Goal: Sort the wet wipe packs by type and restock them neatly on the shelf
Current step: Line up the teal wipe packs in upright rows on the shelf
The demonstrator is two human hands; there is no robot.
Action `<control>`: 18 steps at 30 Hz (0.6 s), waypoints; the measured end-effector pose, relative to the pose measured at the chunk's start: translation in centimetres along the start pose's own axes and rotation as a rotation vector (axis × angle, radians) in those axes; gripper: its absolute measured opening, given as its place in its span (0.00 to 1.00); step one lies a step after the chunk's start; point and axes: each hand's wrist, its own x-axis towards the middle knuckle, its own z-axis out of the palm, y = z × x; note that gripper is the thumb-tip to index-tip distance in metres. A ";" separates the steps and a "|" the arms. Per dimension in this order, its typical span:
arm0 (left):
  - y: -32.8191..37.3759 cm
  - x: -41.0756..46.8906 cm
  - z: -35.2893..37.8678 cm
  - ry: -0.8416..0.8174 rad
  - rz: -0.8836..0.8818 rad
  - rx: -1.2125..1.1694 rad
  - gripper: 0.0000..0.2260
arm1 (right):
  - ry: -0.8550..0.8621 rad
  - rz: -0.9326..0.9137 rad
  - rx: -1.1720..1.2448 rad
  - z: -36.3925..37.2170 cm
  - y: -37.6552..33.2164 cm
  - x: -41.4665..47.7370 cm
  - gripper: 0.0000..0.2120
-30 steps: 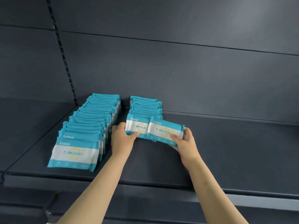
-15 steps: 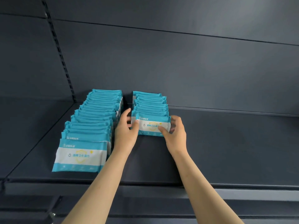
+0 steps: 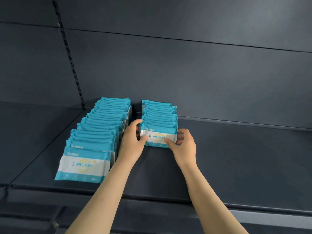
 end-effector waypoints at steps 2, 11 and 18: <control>0.4 0.2 -0.1 -0.018 -0.033 0.009 0.27 | -0.045 0.073 0.080 -0.5 -0.2 0.1 0.15; 4.7 -1.6 -3.8 0.019 -0.040 -0.210 0.29 | 0.052 0.180 0.366 -4.8 -5.2 -2.2 0.15; 6.7 -6.6 -8.2 -0.176 -0.008 -0.588 0.23 | 0.249 0.165 0.479 -7.5 -8.4 -10.8 0.18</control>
